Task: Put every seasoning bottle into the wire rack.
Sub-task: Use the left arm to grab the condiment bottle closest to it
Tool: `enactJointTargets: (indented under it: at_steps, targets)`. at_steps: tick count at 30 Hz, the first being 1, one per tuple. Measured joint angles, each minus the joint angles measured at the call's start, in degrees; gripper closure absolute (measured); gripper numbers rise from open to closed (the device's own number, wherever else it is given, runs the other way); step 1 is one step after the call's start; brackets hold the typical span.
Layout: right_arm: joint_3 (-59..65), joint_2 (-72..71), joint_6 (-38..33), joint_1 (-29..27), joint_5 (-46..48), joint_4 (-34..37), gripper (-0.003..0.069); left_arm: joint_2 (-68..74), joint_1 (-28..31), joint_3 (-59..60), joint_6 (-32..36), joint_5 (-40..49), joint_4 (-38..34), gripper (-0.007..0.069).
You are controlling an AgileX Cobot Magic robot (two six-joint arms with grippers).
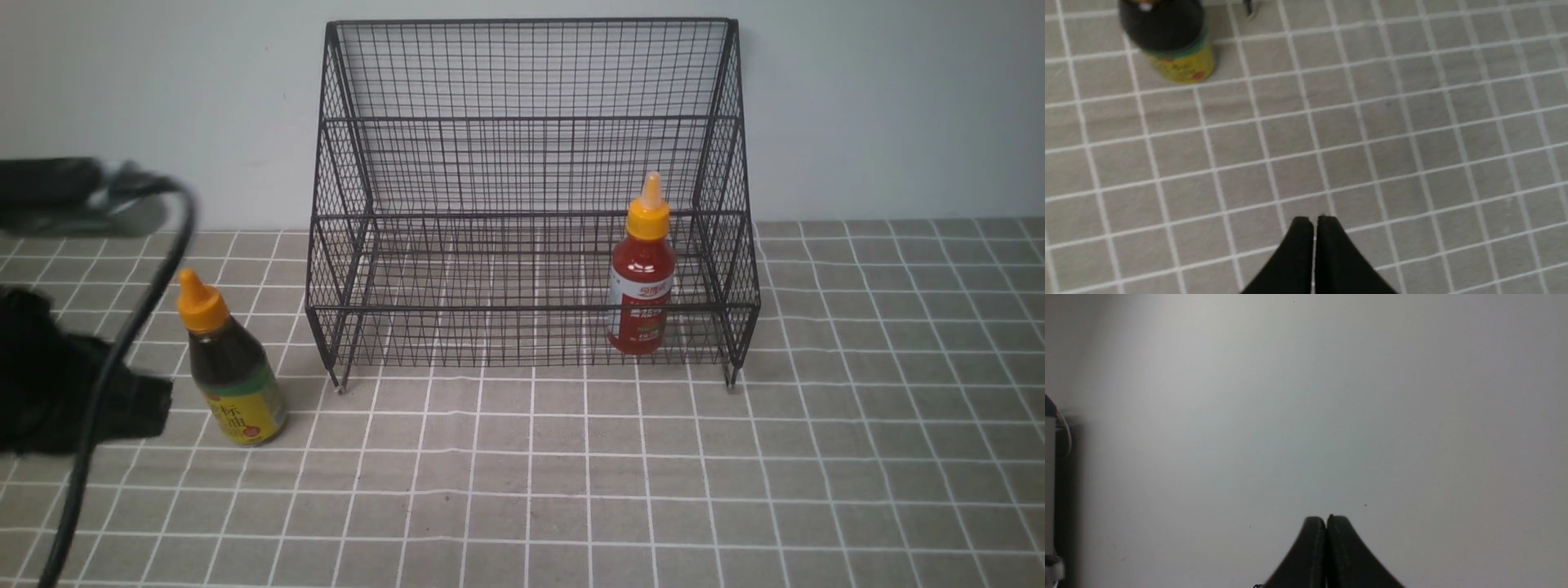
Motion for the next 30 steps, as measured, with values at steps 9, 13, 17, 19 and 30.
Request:
enactJointTargets:
  at_steps: [9, 13, 17, 19, 30]
  targets:
    - [0.0, 0.0, 0.0, 0.0, 0.0, 0.0, 0.0672, 13.5, 0.1, -14.7, -1.9, 3.6, 5.4, 0.0631]
    - [0.0, 0.0, 0.0, 0.0, 0.0, 0.0, 0.0672, 15.3, 0.1, -15.7, -1.9, -1.0, 8.2, 0.0613]
    - [0.0, 0.0, 0.0, 0.0, 0.0, 0.0, 0.0672, 17.6, 0.1, -15.7, -1.9, -9.4, 10.0, 0.0497]
    - [0.0, 0.0, 0.0, 0.0, 0.0, 0.0, 0.0672, 18.9, 0.1, -15.7, -1.9, -12.6, 9.8, 0.0402]
    - [0.0, 0.0, 0.0, 0.0, 0.0, 0.0, 0.0672, 28.0, 0.1, -15.7, -1.9, -14.3, 9.5, 0.0061]
